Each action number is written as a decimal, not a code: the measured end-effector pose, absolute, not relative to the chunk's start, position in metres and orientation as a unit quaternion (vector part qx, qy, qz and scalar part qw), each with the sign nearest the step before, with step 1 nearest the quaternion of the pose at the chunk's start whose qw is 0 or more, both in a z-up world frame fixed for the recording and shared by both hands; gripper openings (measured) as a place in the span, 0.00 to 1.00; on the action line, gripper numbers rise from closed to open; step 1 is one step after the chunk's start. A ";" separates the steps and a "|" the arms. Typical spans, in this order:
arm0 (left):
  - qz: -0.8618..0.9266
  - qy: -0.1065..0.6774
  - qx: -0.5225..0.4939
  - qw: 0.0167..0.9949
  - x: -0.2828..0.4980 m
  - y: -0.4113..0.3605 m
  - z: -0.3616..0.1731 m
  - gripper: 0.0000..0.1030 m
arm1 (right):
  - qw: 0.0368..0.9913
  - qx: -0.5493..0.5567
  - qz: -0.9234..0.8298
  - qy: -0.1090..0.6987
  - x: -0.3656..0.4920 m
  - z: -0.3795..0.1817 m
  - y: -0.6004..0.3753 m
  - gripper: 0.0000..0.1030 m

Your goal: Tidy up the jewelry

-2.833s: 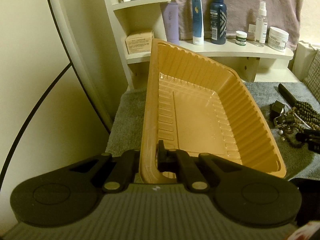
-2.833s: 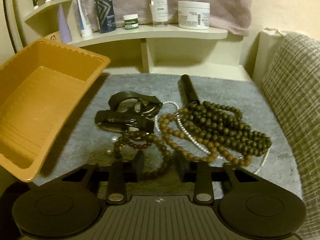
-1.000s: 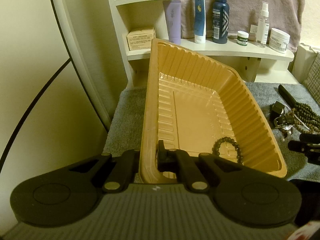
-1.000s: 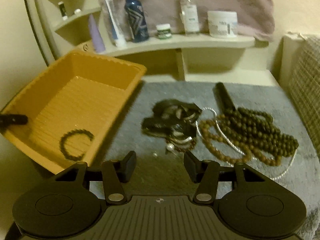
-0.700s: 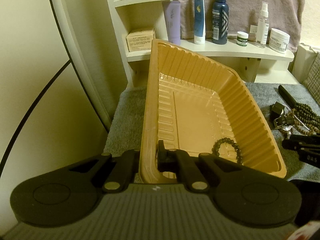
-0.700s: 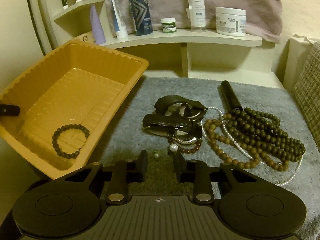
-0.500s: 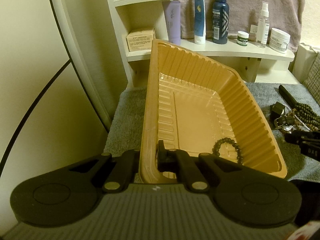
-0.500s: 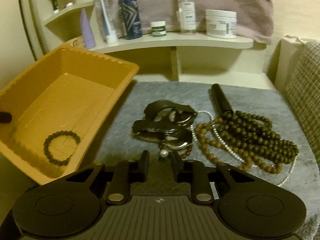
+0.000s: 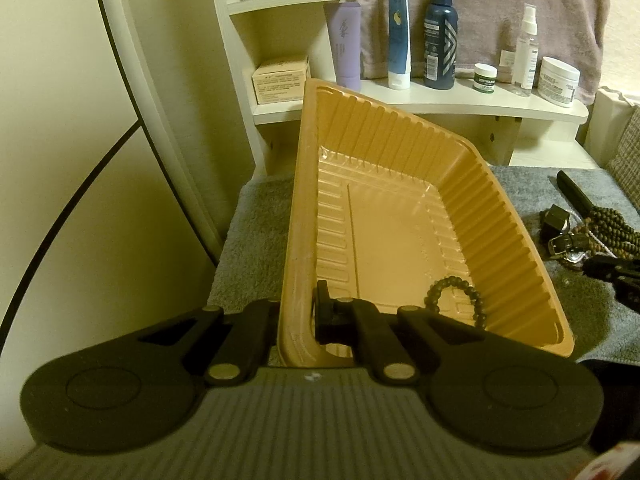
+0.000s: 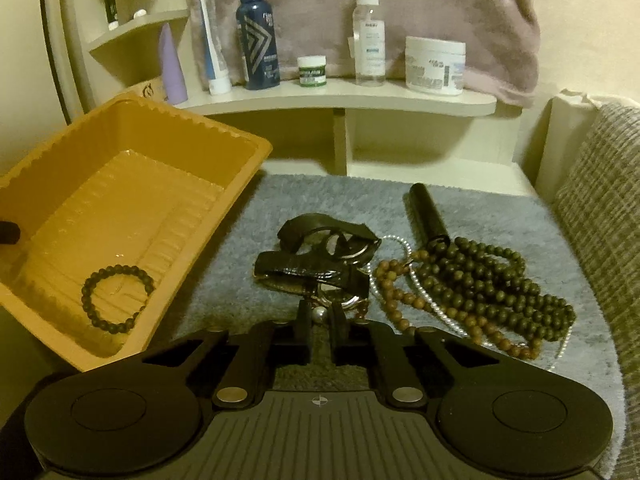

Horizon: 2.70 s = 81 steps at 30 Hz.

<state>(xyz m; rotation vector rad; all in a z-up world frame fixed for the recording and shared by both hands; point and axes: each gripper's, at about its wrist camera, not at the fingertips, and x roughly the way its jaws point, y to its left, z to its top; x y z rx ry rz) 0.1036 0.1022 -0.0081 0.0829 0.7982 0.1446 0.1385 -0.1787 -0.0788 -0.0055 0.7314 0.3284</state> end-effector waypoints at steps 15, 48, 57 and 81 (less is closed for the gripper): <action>0.070 0.388 0.040 0.918 0.103 0.102 -0.008 0.03 | 0.896 0.017 0.324 0.304 0.126 -0.033 -0.126 0.08; 0.070 0.387 0.040 0.919 0.103 0.101 -0.007 0.03 | 0.908 -0.005 0.208 0.363 0.136 -0.087 -0.171 0.34; 0.069 0.388 0.040 0.918 0.103 0.102 -0.007 0.03 | 0.905 -0.022 0.208 0.371 0.147 -0.098 -0.160 0.28; 0.069 0.388 0.039 0.918 0.103 0.103 -0.007 0.03 | 0.901 -0.006 0.310 0.303 0.125 -0.035 -0.134 0.09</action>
